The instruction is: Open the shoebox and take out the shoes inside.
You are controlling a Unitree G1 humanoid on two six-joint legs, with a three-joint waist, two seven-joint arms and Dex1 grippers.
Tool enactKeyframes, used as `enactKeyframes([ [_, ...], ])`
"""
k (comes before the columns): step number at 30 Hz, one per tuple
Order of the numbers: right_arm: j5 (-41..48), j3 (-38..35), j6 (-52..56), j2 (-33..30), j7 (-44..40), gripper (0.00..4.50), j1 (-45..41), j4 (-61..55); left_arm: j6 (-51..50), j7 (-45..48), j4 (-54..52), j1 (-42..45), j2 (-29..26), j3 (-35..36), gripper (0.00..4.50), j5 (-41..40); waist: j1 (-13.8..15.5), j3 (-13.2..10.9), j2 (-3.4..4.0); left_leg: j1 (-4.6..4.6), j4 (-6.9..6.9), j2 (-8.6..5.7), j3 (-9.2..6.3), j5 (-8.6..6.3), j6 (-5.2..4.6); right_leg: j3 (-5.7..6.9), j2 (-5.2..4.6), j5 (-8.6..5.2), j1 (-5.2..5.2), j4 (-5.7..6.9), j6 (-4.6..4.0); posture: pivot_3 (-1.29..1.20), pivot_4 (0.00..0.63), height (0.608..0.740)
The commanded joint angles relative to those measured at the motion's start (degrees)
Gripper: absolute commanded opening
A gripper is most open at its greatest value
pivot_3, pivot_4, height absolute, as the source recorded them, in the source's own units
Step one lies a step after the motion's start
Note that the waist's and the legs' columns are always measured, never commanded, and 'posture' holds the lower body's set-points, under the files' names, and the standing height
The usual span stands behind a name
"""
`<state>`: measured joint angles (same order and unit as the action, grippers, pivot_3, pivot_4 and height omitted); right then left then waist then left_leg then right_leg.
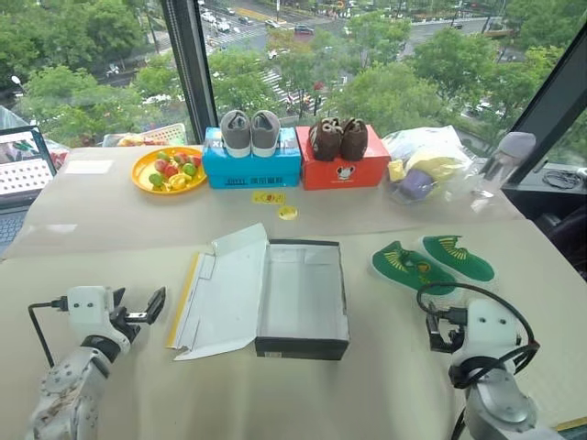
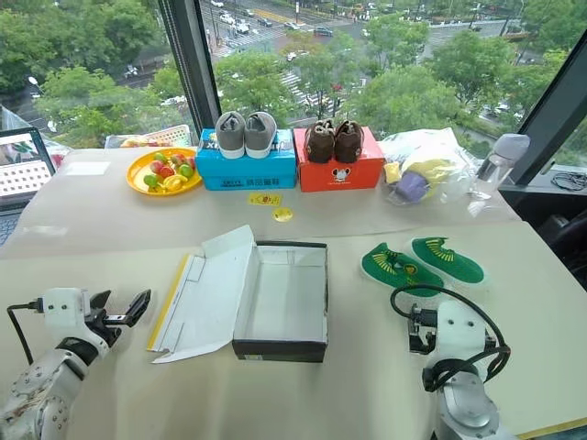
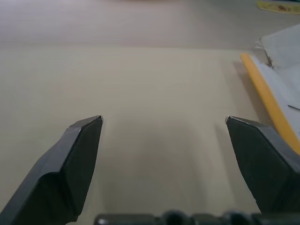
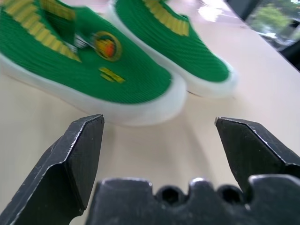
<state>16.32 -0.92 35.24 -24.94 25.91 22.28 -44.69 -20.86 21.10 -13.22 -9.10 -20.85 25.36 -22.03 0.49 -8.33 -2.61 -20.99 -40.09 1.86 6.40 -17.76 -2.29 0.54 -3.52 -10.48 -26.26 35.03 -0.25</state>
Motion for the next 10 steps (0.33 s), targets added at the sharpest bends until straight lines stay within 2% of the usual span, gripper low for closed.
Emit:
enactKeyframes([
  [1,-5.7,0.9,-2.7,1.0,-2.6,4.48,-0.3,0.5,2.9,-0.4,-1.3,0.6,0.1,-0.4,4.5,0.7,-0.1,0.0,0.0,0.02,-0.01,0.01,0.0,0.02,0.0,0.0,0.01,0.01,0.0,0.01,-0.01,0.0,0.15,0.731],
  [10,-11.3,0.3,-3.8,6.0,-7.8,4.48,-0.5,3.3,7.0,-1.1,0.7,1.3,0.5,-1.2,4.5,2.5,-0.1,0.0,0.0,0.22,0.05,0.06,-0.01,0.06,0.03,0.01,0.08,0.03,0.06,0.06,-0.04,0.0,0.15,0.731],
])
